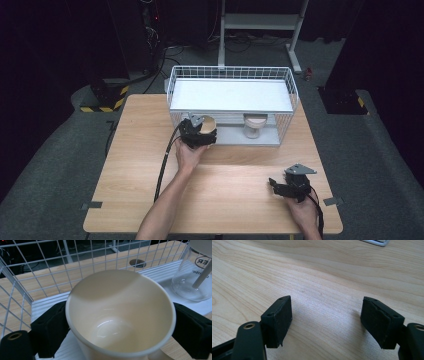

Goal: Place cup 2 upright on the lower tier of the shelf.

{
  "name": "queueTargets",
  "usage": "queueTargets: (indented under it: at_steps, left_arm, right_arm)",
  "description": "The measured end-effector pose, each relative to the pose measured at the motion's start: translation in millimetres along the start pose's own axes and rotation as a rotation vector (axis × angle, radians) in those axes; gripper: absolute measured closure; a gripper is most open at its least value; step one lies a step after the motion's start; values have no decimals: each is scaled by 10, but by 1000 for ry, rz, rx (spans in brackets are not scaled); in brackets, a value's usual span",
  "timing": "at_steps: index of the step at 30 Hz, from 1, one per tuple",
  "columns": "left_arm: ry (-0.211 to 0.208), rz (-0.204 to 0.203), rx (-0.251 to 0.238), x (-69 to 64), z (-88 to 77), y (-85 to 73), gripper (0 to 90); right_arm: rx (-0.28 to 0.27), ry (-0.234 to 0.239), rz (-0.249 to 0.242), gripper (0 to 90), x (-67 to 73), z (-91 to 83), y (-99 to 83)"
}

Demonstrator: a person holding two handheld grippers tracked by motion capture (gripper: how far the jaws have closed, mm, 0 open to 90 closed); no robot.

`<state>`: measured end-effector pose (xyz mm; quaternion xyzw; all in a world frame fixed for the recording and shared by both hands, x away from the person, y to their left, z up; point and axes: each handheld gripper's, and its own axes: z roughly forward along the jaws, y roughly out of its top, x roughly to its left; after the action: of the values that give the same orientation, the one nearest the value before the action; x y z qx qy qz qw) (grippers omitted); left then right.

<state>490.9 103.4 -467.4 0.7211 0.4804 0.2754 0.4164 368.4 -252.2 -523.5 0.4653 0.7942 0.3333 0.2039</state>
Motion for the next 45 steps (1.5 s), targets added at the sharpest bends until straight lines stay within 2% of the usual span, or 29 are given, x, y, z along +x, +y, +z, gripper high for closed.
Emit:
queueTargets:
  at_steps: [8, 11, 17, 23, 29, 34, 39, 45]
  left_arm:
    - [-15, -14, -13, 50, -78, 34, 31]
    - [-20, -7, -24, 59, -115, 44, 32]
    - [-45, 17, -51, 67, -265, 42, 71]
    - [-51, 15, -71, 94, -418, 32, 111]
    - [-55, 21, -48, 63, -531, -33, 146]
    - [-62, 29, -19, -23, -579, -163, 150]
    - [-58, 22, 22, -91, -527, -306, 163]
    - [-26, 30, 63, -164, -416, -406, 202]
  right_arm:
    - [0, 0, 0, 255, 0, 0, 0]
    - [0, 0, 0, 255, 0, 0, 0]
    - [0, 0, 0, 255, 0, 0, 0]
    - [0, 0, 1, 254, 0, 0, 0]
    - [0, 0, 0, 254, 0, 0, 0]
    - [0, 0, 1, 255, 0, 0, 0]
    - [0, 0, 0, 254, 0, 1, 0]
    - [0, 0, 0, 254, 0, 0, 0]
